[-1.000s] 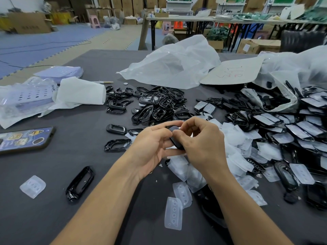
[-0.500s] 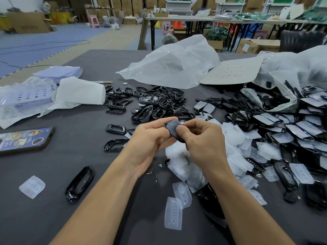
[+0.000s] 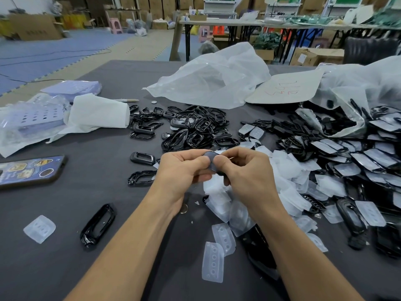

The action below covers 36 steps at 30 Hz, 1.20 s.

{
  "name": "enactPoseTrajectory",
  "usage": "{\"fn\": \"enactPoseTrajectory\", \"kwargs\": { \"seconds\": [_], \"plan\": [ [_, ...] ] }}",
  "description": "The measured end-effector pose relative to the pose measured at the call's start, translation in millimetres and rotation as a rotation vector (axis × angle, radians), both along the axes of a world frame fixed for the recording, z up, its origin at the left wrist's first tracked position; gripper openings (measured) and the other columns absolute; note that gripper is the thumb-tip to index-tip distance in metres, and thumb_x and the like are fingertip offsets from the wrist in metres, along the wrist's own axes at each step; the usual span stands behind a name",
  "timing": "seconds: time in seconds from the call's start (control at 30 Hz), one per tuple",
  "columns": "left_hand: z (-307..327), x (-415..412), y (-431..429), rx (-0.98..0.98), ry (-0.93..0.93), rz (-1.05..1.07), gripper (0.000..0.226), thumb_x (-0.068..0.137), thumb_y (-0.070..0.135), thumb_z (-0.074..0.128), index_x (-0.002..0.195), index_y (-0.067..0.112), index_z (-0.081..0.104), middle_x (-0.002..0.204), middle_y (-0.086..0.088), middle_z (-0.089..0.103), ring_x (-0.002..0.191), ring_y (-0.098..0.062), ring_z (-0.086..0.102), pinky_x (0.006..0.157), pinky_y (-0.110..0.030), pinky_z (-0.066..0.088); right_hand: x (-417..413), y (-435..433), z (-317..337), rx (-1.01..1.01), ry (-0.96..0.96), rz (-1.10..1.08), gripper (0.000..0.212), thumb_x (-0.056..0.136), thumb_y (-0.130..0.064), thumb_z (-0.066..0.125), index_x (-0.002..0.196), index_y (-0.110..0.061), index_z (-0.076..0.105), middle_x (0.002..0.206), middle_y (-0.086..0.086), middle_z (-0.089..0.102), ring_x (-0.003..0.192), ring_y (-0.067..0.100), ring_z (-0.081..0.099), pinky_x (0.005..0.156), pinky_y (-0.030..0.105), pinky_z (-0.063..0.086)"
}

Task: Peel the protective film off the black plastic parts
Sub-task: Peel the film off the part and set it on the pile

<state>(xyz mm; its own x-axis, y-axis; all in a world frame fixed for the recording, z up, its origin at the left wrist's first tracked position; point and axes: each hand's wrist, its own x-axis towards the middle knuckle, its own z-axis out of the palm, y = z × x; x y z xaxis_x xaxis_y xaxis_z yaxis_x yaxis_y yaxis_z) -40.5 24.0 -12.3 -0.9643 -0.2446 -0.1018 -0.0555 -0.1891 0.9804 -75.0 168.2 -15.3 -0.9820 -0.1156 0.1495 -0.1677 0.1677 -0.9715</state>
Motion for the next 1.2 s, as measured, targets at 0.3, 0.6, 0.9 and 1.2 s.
{"fn": "enactPoseTrajectory", "kwargs": {
  "seconds": [0.3,0.6,0.9,1.2],
  "plan": [
    [2.6,0.6,-4.3,-0.065,-0.042,-0.084,0.041,0.083,-0.006,0.055,0.089,0.02,0.086,0.091,-0.011,0.081,0.084,-0.017,0.079,0.068,-0.023,0.06,-2.5,4.0,0.0,-0.012,0.012,-0.012,0.017,0.087,-0.003,0.075,0.076,-0.016,0.075,0.057,-0.008,0.066,0.047,0.007,0.054,0.051,0.022,0.045],
    [-1.4,-0.9,-3.6,-0.136,-0.025,0.026,0.026,0.09,0.001,0.072,0.075,0.018,0.084,0.075,-0.01,0.078,0.064,-0.016,0.074,0.058,-0.025,0.058,-2.8,2.3,-0.9,-0.01,0.014,0.021,0.022,0.084,-0.003,0.075,0.069,-0.02,0.075,0.056,-0.008,0.066,0.048,0.006,0.055,0.054,0.026,0.045],
    [-3.0,-2.5,4.5,-0.178,0.003,0.119,0.013,0.09,0.0,0.072,0.092,0.009,0.081,0.077,-0.011,0.079,0.067,-0.021,0.077,0.058,-0.03,0.059,-3.5,-0.5,-3.0,-0.109,-0.019,-0.006,0.024,0.09,0.001,0.071,0.08,-0.019,0.076,0.074,0.007,0.075,0.058,0.015,0.062,0.06,0.032,0.056],
    [-3.9,-1.0,3.4,-0.365,0.126,0.158,0.026,0.084,0.011,0.081,0.071,0.033,0.083,0.068,-0.002,0.077,0.059,-0.022,0.075,0.062,-0.038,0.06,-2.0,0.3,0.2,-0.081,0.029,0.059,0.025,0.088,0.006,0.068,0.077,-0.015,0.078,0.074,0.014,0.075,0.063,0.036,0.065,0.059,0.044,0.054]
  ]
}}
